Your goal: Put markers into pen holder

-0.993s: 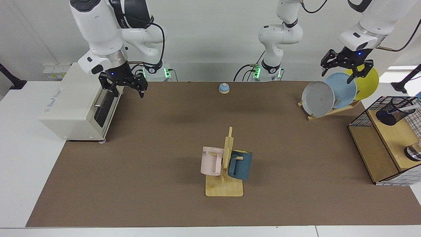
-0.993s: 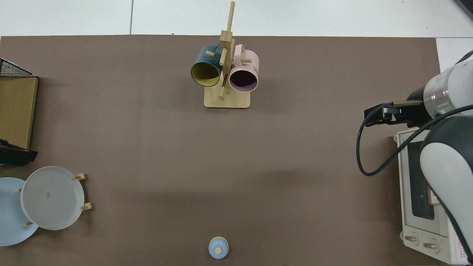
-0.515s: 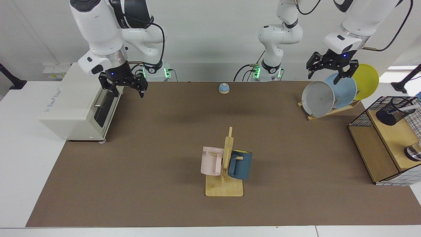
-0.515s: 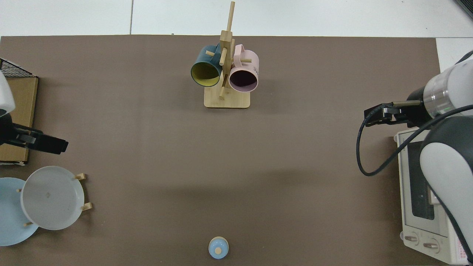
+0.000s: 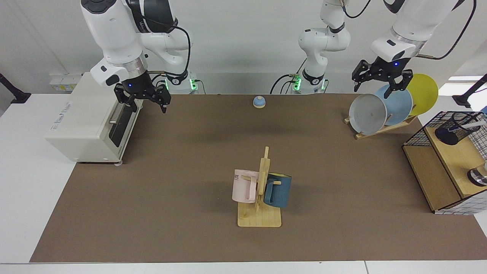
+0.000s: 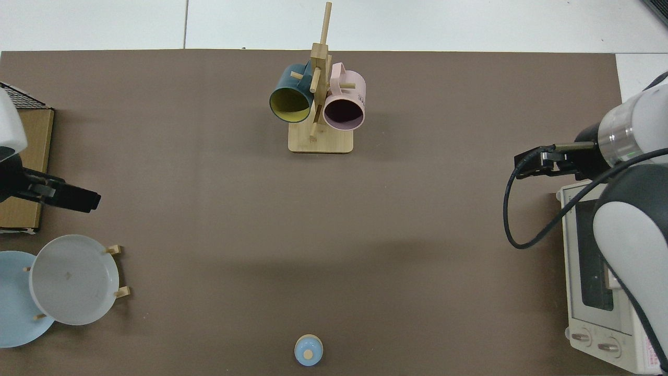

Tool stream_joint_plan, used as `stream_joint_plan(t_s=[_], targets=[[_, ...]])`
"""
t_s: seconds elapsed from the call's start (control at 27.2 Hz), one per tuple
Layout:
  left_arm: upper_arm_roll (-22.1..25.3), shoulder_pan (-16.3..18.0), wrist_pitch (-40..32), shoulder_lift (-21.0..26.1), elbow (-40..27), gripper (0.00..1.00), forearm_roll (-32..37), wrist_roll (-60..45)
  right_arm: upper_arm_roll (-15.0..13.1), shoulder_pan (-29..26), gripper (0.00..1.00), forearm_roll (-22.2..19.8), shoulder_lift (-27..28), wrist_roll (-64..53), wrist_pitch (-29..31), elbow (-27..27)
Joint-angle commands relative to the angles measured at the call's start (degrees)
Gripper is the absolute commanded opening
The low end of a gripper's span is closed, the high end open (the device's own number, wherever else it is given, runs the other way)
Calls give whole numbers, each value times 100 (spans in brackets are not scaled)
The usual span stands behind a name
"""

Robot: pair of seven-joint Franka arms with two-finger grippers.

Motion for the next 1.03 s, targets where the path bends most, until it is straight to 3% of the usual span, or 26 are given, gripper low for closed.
stream_joint_plan(t_s=[0.0, 0.22, 0.99], targets=[[372, -337, -104, -43, -10, 100, 21, -71, 58, -62, 100, 33, -30, 83, 96, -48], [382, -312, -43, -8, 34, 100, -14, -932, 58, -62, 100, 33, -30, 83, 96, -48], [382, -241, 89, 27, 43, 100, -14, -897, 58, -62, 100, 33, -30, 83, 96, -48]])
